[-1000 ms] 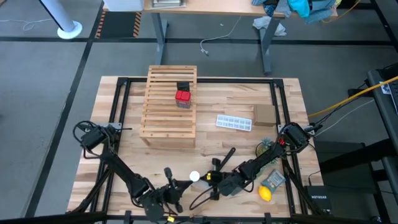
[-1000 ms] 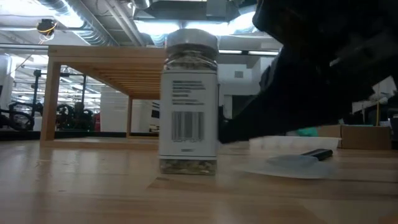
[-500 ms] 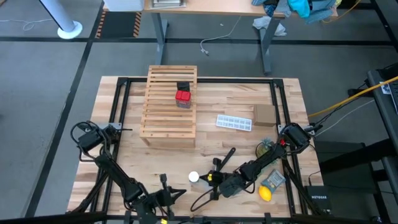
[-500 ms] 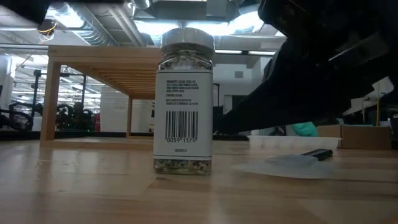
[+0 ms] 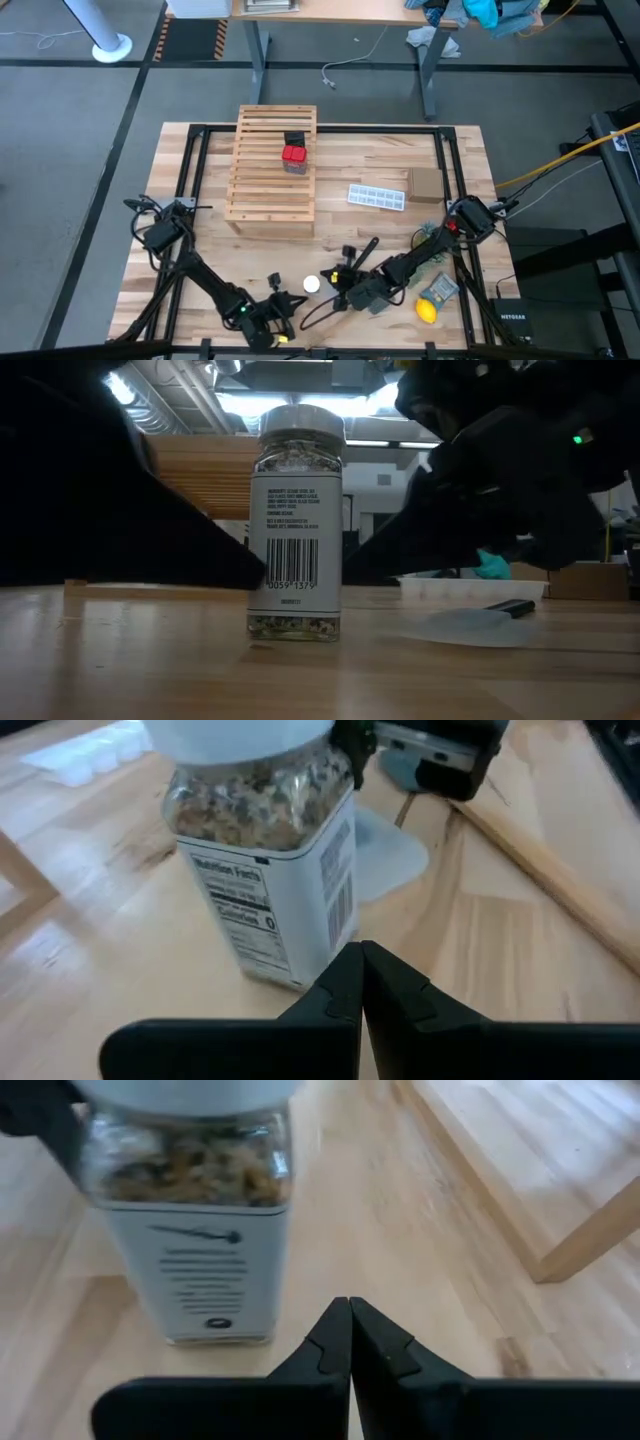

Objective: Shelf spices
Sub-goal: Put the white seasoning bottle on the shelf

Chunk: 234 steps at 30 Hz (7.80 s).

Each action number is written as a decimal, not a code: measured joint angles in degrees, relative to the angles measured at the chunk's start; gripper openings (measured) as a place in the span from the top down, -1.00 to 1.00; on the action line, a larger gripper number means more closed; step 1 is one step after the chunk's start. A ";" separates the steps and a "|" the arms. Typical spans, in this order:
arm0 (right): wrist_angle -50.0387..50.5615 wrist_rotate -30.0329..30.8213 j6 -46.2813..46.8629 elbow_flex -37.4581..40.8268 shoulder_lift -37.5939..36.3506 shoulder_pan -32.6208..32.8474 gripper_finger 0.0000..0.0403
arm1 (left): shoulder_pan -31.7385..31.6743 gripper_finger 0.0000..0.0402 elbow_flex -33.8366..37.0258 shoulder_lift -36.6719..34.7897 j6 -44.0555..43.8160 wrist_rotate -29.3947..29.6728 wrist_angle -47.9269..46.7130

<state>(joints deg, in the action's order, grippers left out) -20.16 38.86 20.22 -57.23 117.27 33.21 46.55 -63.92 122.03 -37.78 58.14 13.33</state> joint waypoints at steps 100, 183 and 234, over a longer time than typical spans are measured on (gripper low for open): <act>-0.32 -4.10 5.36 0.04 0.00 3.19 0.99 | -3.96 1.00 -0.02 -0.64 2.60 0.78 -7.36; 16.44 -16.60 -7.08 -0.02 -21.32 4.26 -0.31 | 10.03 1.00 0.02 -14.81 -2.30 15.31 -24.81; -26.27 -25.01 -8.48 9.29 -0.02 -5.97 -0.31 | 10.03 1.00 0.01 -14.83 -4.55 14.59 -24.70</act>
<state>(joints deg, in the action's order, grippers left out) -46.43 13.85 11.74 -47.94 117.25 27.24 56.58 -63.91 107.20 -42.33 72.73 -11.37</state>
